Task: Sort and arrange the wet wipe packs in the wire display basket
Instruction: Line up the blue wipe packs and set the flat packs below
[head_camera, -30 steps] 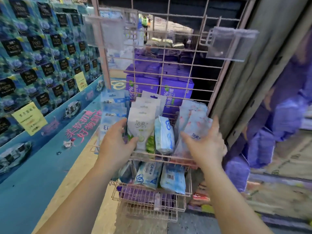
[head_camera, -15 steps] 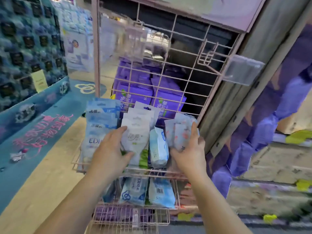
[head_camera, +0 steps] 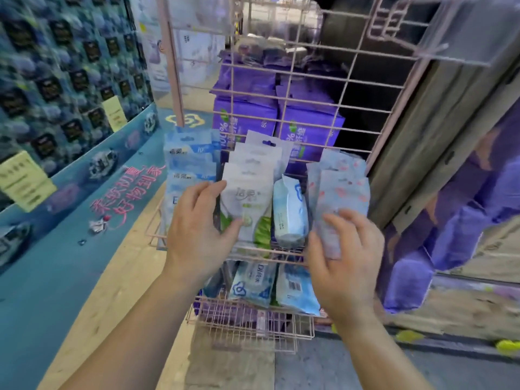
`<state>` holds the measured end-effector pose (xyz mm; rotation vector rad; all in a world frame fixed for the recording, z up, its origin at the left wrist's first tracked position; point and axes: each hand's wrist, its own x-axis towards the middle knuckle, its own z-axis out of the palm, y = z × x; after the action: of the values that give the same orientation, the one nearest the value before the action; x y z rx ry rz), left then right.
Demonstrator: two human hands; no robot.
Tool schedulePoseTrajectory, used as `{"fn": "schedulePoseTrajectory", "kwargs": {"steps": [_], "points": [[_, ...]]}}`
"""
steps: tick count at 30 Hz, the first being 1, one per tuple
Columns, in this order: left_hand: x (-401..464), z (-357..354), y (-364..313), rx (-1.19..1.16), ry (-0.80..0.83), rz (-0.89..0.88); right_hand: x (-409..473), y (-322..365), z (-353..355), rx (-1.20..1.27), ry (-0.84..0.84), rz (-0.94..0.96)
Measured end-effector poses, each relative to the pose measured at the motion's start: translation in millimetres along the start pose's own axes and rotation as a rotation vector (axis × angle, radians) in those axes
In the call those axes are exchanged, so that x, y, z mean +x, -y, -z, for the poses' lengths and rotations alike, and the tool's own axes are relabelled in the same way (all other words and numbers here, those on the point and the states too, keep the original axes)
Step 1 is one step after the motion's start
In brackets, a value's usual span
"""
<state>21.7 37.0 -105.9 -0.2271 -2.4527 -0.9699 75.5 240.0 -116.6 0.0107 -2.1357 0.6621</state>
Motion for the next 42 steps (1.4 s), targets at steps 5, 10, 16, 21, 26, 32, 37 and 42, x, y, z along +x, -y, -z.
{"fn": "schedulePoseTrajectory", "kwargs": {"steps": [5, 10, 16, 21, 26, 32, 37, 42], "points": [[-44.2, 7.7, 20.0, -0.139, -0.192, -0.266, -64.4, 6.7, -4.5, 0.216, 0.507, 0.035], [-94.1, -21.4, 81.6, 0.064, 0.213, 0.023, -84.6, -9.0, -40.3, 0.05, 0.844, -0.261], [-84.8, -46.6, 128.2, 0.091, 0.356, 0.537, -92.9, 3.3, -68.6, 0.019, 0.923, -0.308], [-79.4, -58.8, 138.5, 0.1, 0.355, 0.515, -106.7, 14.2, -84.4, 0.084, 0.97, -0.343], [-74.7, -59.5, 137.7, 0.34, 0.449, 0.367, -112.5, 28.6, -95.2, 0.128, 0.959, -0.373], [-83.0, -61.8, 130.5, 0.431, 0.375, 0.234, -104.7, 36.7, -90.8, 0.131, 0.932, -0.401], [-70.3, -45.8, 121.9, 0.105, 0.239, 0.285, -98.7, 26.6, -81.5, 0.146, 0.907, -0.476], [-62.6, -5.2, 119.4, -0.22, 0.534, 0.274, -94.0, 21.5, -80.8, 0.082, 0.801, -0.378]]}}
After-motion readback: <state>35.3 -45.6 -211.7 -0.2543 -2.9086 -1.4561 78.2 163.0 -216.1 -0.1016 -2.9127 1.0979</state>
